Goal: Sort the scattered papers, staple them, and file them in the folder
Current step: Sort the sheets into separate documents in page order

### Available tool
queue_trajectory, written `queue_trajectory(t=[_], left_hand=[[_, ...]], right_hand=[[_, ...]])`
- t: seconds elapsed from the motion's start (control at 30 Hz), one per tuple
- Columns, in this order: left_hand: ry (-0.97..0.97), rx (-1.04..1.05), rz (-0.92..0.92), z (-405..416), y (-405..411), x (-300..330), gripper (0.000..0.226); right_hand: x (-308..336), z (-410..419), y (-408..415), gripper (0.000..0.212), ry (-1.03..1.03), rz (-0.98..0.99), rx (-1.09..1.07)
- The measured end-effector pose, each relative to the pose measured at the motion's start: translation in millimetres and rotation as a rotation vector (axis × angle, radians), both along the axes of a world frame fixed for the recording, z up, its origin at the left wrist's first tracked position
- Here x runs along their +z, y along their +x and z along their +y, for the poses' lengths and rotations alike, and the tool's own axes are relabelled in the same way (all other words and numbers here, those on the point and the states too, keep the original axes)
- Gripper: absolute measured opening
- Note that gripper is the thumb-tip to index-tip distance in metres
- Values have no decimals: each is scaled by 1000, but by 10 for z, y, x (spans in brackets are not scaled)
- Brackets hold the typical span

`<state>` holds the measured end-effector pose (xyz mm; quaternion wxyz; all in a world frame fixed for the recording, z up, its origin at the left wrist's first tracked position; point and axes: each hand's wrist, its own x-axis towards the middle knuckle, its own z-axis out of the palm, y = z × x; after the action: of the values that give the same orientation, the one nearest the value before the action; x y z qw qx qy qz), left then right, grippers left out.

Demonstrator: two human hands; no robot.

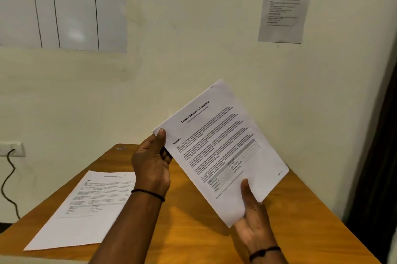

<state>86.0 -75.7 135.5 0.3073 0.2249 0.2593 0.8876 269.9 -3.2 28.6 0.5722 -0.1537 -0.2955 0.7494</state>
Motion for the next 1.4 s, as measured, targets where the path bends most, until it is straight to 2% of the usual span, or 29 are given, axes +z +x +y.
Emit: queue_trajectory(t=[0.13,0.23,0.27,0.37,0.4,0.5,0.57,0.67,0.77,0.87,1.0,1.13,1.3,1.4], left_hand=[[-31,93,126,-25,21,106,12],[-65,204,273,-29,1,256,5],[-70,228,324,-26,-10,307,7],[-78,279,455,-49,-68,446,11],[-81,289,480,-56,-92,485,11],[-88,297,535,-73,-176,581,17],[-92,273,566,-80,-223,615,21],[-94,217,609,-90,-242,633,19],[-89,155,610,-115,-266,631,12],[-85,81,605,-146,-282,636,6],[-73,-42,562,-184,-271,635,27],[-74,-67,502,-179,-269,616,18],[-100,-82,501,-148,-302,556,9],[-49,-68,527,-115,-306,542,30]], right_hand=[[-69,-42,-71,63,-85,-1,99],[-151,-27,-76,45,-73,-44,100],[-187,4,-75,50,-66,-118,29],[-136,0,-55,102,-22,-439,-173],[-98,-1,-52,109,-30,-548,-233],[54,49,-42,101,-24,-762,-406],[178,79,-52,92,135,-815,-499],[473,99,-64,72,338,-737,-522],[897,73,-25,68,429,-503,-408],[1215,64,60,51,477,-321,-311],[1403,89,131,38,416,-295,-264],[1355,79,172,19,325,-235,-205],[1263,73,216,17,393,-282,-267],[1306,68,207,18,485,-348,-320]])
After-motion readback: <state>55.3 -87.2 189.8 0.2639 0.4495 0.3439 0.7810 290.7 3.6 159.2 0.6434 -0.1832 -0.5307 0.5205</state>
